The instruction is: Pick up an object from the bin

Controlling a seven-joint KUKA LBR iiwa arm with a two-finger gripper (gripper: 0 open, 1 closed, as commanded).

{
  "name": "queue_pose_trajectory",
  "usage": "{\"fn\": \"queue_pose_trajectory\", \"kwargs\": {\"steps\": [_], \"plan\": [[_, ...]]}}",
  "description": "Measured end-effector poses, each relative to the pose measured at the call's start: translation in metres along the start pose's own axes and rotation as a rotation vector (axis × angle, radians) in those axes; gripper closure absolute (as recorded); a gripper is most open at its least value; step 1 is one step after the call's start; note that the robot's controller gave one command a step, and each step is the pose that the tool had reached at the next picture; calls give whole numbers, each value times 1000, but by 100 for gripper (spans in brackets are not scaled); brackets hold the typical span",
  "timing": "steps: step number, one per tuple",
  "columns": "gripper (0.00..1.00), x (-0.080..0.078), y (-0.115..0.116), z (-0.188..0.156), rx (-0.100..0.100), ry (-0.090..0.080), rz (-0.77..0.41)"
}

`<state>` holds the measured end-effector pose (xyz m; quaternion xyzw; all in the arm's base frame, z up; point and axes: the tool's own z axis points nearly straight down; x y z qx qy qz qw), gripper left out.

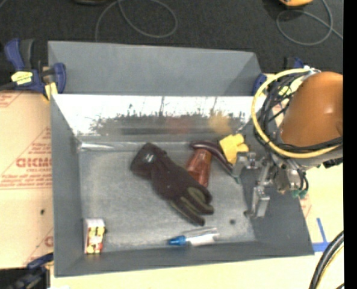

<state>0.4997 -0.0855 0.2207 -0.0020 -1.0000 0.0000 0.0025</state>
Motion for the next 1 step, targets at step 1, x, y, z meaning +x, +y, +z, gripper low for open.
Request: {"fn": "queue_pose_trajectory", "kwargs": {"steps": [1], "plan": [[0,-2,0,-4,1,-8,-3]]}}
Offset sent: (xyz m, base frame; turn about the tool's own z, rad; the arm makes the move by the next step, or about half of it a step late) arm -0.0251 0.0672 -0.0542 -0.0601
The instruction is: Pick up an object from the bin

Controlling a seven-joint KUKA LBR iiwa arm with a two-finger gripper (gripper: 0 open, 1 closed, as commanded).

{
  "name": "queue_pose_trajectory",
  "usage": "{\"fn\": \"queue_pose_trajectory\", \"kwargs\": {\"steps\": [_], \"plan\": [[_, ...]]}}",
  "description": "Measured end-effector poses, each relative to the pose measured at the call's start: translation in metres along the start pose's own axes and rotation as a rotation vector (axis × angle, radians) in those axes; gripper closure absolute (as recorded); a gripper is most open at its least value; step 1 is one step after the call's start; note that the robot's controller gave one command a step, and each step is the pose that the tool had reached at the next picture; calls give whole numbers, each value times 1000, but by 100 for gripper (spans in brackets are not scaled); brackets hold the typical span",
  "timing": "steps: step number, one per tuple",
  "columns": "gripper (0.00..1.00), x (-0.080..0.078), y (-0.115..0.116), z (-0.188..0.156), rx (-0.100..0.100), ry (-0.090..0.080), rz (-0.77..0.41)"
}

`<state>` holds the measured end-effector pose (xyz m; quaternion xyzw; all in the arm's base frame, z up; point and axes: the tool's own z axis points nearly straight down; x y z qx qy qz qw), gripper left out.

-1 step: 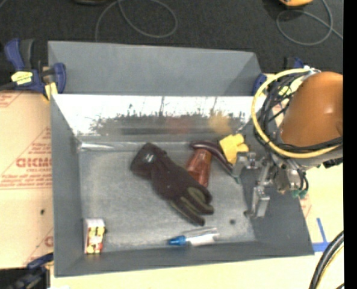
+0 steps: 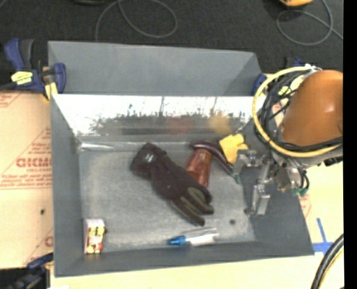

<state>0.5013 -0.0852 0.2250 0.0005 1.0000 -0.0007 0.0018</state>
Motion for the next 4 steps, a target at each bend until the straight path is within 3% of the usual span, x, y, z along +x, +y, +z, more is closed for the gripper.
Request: {"fn": "queue_pose_trajectory", "kwargs": {"steps": [1,2,3,4], "plan": [[0,19,46,42,1,1,-39],[0,1,85,61,0,4,-122],[0,-21,87,114,2,-10,-192],[100,-19,52,143,0,0,-129]]}}
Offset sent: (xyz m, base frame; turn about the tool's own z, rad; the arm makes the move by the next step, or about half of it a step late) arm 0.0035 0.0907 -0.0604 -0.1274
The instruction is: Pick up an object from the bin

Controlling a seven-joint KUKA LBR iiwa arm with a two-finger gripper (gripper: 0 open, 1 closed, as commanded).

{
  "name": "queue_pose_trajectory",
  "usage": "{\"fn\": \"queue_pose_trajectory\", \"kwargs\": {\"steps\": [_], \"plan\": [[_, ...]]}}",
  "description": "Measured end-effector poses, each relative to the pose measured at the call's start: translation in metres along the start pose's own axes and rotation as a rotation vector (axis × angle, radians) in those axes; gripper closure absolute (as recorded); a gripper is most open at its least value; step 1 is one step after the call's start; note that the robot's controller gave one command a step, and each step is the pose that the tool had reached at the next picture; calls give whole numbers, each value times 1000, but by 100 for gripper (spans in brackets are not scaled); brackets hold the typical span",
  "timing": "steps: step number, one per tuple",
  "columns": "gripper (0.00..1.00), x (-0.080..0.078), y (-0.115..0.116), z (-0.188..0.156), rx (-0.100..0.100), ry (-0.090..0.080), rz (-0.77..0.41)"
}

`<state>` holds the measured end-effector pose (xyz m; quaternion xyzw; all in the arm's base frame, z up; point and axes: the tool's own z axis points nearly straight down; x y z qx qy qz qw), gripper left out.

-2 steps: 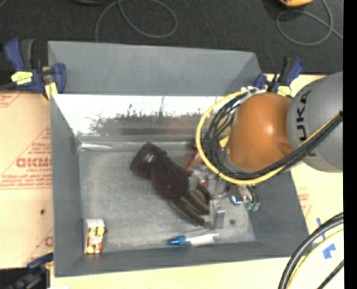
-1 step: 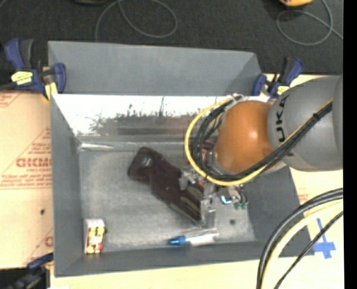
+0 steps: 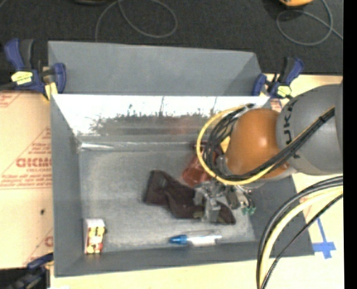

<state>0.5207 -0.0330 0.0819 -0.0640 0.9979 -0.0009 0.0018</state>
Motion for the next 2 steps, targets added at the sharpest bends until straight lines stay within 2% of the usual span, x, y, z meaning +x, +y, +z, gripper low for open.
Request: {"fn": "queue_pose_trajectory", "kwargs": {"steps": [1,2], "plan": [[100,0,0,0,0,0,-1],[100,-9,-2,-105,1,-2,10]]}}
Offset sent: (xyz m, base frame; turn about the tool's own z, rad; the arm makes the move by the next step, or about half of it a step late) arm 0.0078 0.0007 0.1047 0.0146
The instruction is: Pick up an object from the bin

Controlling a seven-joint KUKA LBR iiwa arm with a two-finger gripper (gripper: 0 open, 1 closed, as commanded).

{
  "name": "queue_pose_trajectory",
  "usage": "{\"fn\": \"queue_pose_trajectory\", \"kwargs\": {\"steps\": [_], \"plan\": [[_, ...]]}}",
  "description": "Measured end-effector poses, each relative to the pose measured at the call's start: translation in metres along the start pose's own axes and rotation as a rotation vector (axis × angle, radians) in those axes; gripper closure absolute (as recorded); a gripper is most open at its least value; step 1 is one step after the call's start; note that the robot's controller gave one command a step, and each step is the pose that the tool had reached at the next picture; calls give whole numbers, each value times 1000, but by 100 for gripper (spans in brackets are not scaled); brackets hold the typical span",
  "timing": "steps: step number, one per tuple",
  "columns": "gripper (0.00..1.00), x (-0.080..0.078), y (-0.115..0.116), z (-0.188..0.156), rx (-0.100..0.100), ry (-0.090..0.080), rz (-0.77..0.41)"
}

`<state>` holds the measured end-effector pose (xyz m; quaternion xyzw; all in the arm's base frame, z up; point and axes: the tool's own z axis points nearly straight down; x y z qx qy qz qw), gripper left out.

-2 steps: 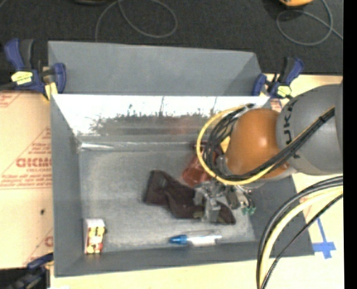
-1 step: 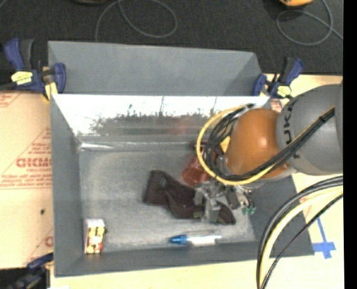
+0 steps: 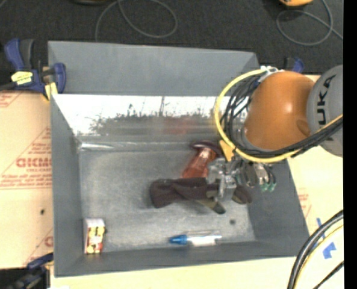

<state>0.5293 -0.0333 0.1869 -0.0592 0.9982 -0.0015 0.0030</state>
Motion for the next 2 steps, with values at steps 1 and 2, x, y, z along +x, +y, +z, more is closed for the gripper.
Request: {"fn": "queue_pose_trajectory", "kwargs": {"steps": [1,2], "plan": [[100,0,0,0,0,0,-1],[100,3,-7,-106,0,-4,65]]}}
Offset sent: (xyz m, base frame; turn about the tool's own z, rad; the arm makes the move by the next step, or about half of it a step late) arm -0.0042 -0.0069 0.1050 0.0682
